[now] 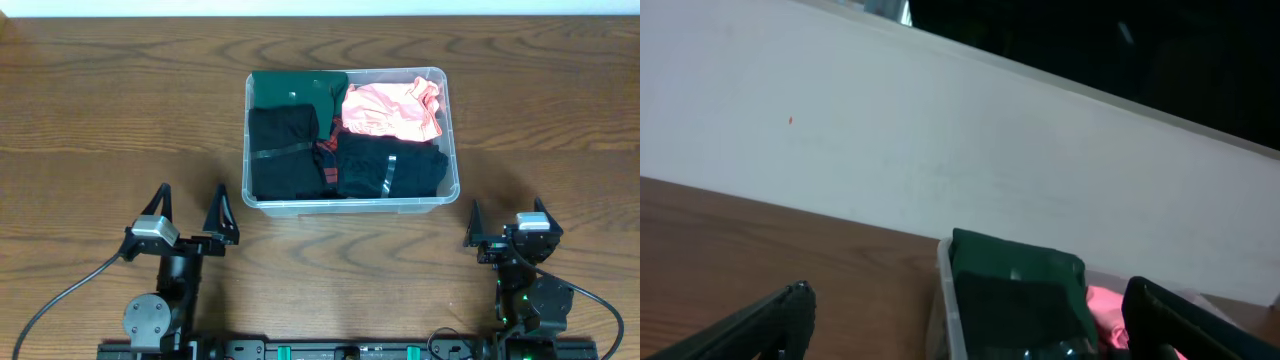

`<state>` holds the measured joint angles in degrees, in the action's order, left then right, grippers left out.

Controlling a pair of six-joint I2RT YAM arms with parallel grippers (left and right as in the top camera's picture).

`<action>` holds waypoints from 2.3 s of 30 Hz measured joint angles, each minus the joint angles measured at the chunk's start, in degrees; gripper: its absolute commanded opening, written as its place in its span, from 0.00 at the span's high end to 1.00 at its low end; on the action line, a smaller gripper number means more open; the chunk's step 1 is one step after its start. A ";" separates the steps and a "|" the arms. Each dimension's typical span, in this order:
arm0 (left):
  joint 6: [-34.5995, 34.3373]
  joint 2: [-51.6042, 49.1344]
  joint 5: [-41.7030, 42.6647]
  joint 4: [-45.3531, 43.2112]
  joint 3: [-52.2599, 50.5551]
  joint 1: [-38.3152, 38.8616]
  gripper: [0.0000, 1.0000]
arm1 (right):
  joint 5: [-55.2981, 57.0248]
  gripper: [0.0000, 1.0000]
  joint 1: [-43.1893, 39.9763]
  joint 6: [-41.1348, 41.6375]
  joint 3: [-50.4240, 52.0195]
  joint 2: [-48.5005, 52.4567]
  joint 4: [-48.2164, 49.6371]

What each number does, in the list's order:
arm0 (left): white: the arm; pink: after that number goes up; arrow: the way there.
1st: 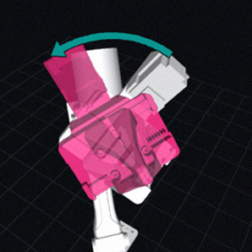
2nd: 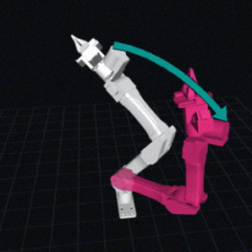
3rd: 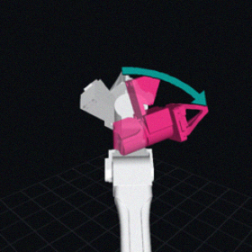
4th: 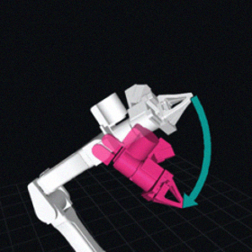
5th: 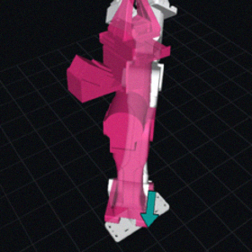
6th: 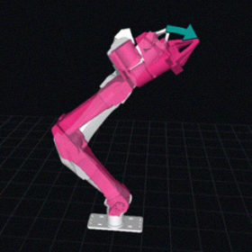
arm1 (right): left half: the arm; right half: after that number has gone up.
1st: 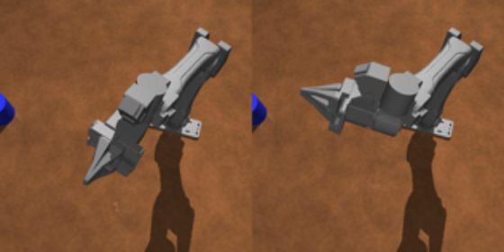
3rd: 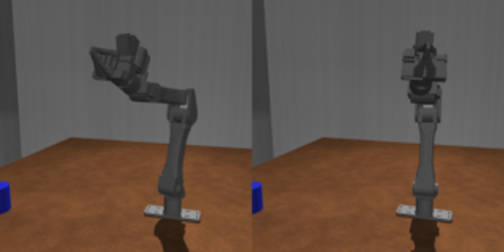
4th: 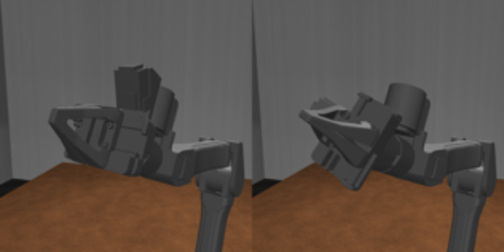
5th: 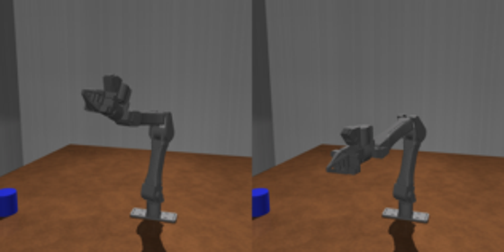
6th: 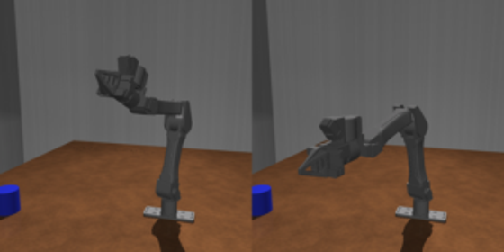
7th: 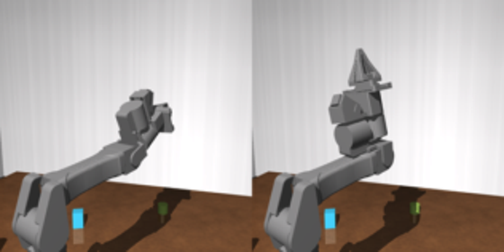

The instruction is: Pack container

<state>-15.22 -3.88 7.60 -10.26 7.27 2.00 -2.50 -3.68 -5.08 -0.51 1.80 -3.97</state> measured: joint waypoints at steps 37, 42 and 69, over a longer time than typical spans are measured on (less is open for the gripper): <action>0.46 3.30 -2.69 11.50 -6.38 1.11 0.02 | -0.02 0.01 0.00 0.00 0.00 0.00 0.00; 0.46 3.30 -2.71 11.50 -6.38 1.11 0.02 | 0.00 0.01 0.00 0.00 0.00 0.00 0.00; 0.46 3.30 -2.89 11.52 -6.36 1.11 0.02 | -0.02 0.01 0.00 0.00 0.00 0.00 0.00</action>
<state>-14.76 -0.58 4.71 1.26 0.91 3.11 -2.52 -3.68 -5.08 -0.51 1.80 -3.97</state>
